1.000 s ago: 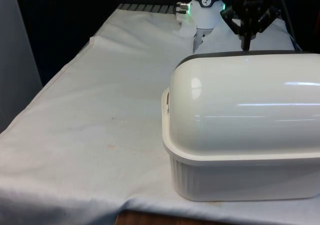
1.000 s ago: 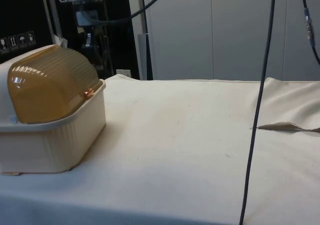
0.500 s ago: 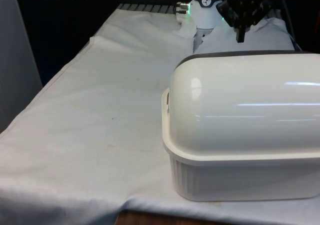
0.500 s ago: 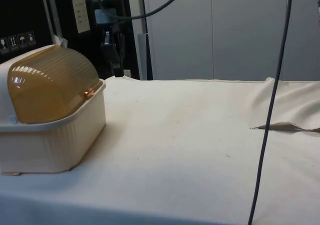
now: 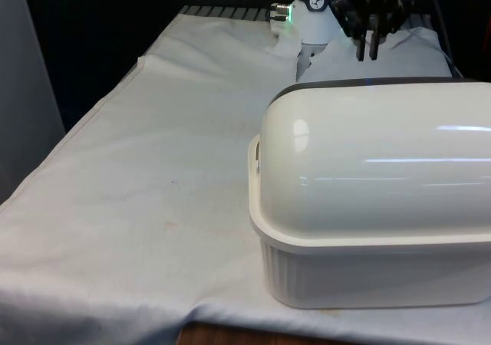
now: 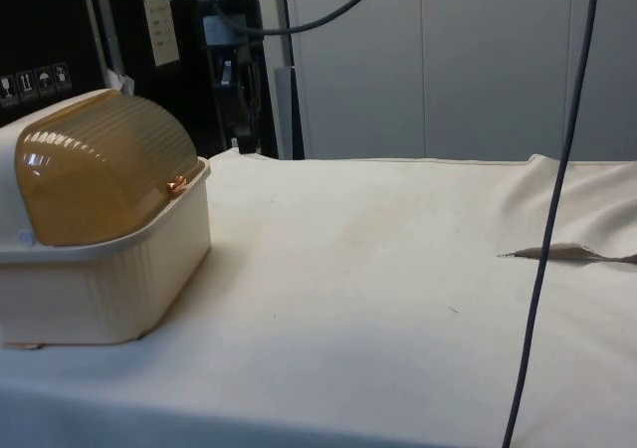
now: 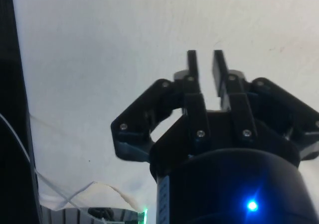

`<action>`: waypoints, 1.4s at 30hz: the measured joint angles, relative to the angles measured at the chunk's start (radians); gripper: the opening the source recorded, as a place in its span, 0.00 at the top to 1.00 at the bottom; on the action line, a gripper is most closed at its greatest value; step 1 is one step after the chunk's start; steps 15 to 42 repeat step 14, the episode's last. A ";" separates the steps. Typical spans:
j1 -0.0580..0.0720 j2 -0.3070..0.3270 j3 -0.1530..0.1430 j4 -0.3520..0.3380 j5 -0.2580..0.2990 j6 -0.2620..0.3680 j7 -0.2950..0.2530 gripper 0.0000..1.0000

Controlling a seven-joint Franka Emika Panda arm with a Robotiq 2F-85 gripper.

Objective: Open the lid, then close it.

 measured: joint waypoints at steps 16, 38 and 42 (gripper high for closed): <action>0.000 0.000 0.000 0.000 0.000 0.000 0.002 0.04; 0.000 0.000 0.000 0.000 0.000 0.000 0.002 0.04; 0.000 0.000 0.000 0.000 0.000 0.000 0.002 0.04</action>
